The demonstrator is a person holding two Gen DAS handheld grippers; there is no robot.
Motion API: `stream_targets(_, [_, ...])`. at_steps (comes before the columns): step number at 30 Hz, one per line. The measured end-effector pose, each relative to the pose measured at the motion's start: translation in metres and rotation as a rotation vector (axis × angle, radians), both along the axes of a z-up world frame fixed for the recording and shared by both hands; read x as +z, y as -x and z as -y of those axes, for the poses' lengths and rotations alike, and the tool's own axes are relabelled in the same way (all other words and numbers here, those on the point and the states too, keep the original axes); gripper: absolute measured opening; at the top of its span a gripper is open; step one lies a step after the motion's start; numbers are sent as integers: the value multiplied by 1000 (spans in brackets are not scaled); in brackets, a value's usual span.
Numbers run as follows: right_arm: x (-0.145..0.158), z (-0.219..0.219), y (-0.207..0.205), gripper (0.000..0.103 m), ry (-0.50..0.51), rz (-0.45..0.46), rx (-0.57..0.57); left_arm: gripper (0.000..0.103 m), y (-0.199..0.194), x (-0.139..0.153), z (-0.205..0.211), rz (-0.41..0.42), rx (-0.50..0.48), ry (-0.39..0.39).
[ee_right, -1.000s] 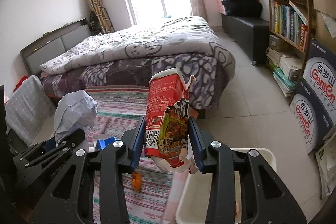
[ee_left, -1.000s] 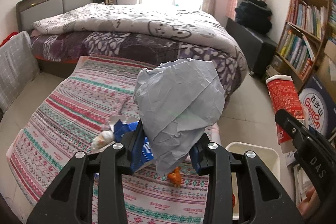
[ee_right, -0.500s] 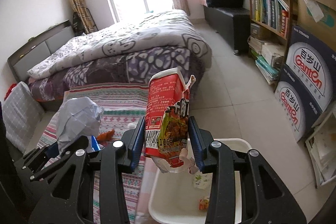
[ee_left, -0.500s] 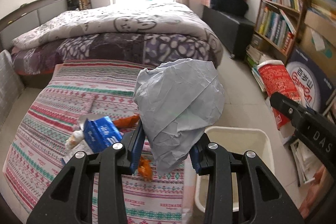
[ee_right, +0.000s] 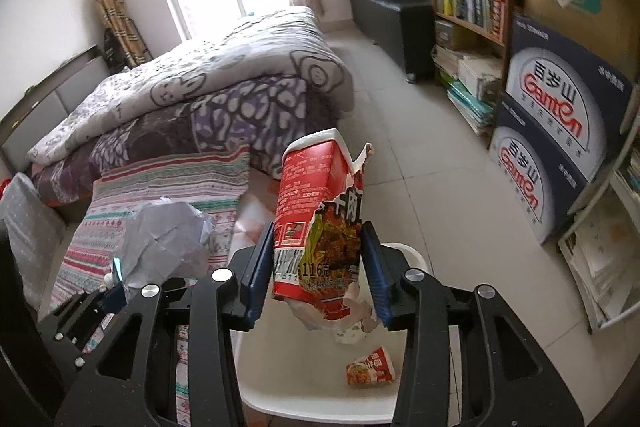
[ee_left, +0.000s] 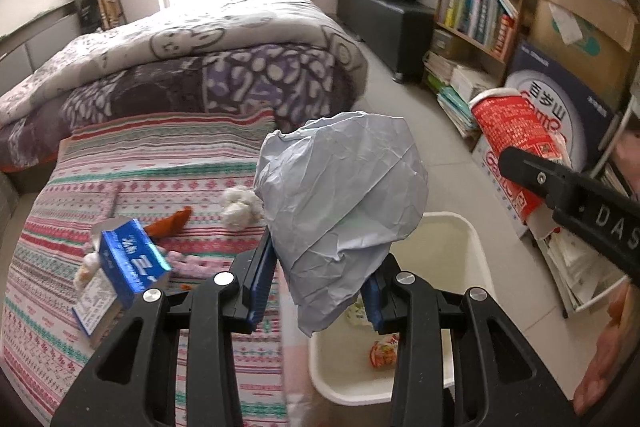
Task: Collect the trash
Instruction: 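Open both tools to drop the paper and container into the bin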
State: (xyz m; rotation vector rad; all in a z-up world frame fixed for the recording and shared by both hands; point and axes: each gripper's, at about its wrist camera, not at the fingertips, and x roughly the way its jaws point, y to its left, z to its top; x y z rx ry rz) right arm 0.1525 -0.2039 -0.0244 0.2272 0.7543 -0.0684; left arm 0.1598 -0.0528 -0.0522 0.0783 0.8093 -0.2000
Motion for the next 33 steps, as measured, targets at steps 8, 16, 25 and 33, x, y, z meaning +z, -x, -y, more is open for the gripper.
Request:
stream_targets(8, [3, 42, 7, 61, -12, 18, -132, 38, -2, -15, 34, -42, -63, 11])
stream_targets(16, [5, 70, 10, 63, -39, 33, -192, 40, -6, -31, 58, -95, -115, 19])
stream_targets(25, [13, 85, 19, 94, -12, 75, -303, 64, -6, -34, 67, -101, -133, 22])
stream_targets(33, [16, 62, 13, 96, 3, 67, -285, 73, -6, -22, 41, -78, -75, 13])
